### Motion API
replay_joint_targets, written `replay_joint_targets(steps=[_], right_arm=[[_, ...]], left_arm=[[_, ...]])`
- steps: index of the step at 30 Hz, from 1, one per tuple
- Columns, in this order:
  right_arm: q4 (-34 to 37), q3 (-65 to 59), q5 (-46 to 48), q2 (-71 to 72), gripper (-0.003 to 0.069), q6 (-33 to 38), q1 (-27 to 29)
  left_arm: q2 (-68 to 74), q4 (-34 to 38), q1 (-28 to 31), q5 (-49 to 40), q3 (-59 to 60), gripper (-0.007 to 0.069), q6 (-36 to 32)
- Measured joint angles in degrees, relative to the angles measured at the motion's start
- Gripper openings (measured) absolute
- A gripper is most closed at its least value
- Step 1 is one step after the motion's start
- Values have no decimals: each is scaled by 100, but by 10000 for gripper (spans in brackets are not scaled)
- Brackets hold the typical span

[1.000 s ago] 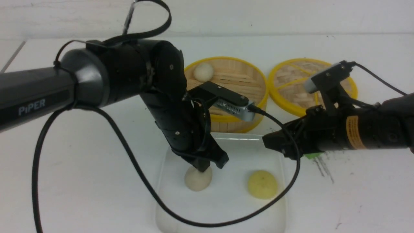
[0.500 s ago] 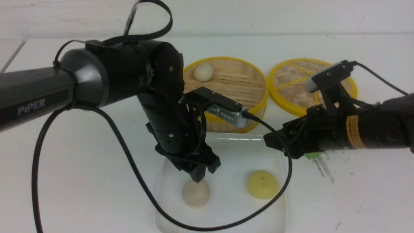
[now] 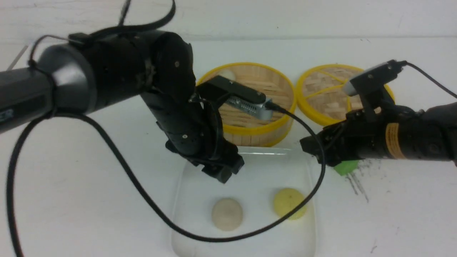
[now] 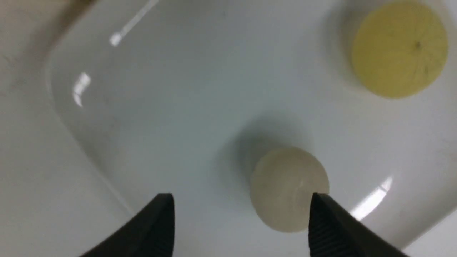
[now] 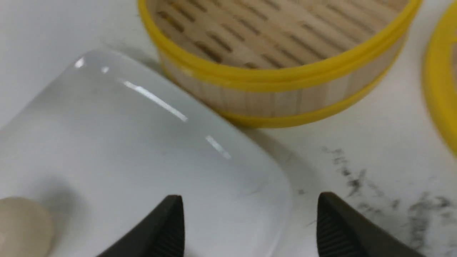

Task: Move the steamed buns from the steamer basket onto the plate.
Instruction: Use the left arm to grab the steamed stuffed bun that is closest to it

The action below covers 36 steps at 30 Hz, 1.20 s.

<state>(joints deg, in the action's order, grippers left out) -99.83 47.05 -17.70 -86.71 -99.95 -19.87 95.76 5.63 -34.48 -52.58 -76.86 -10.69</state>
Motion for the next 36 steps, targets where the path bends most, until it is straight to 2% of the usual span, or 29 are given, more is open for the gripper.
replay_joint_targets(steps=[7, 11, 12, 16, 17, 20, 30, 36], right_arm=[[0, 0, 511, 990, 486, 0, 0], [0, -11, 639, 1921, 486, -26, 0], [0, -11, 639, 1967, 486, -30, 0], [0, -53, 639, 2945, 486, -242, 0], [0, -53, 639, 2945, 486, -242, 0], [0, -262, 592, 3542, 486, -424, 0], [0, -1274, 572, 4347, 486, -559, 0], [0, -1315, 567, 4391, 486, -559, 0]], left_arm=[[-824, -1014, 0, 1317, 0, 502, 627], [-869, -2018, 0, 1781, 0, 502, 1414], [-862, -2073, 0, 1793, 0, 502, 1455], [-756, -3256, 0, 2077, 6, 501, 2498], [-750, -3301, 0, 2091, 6, 501, 2498], [-558, -3921, 68, 2452, 6, 498, 3176], [259, -4131, 847, 3485, -21, 417, 3557], [838, -4016, 1012, 3296, -854, 395, 3372]])
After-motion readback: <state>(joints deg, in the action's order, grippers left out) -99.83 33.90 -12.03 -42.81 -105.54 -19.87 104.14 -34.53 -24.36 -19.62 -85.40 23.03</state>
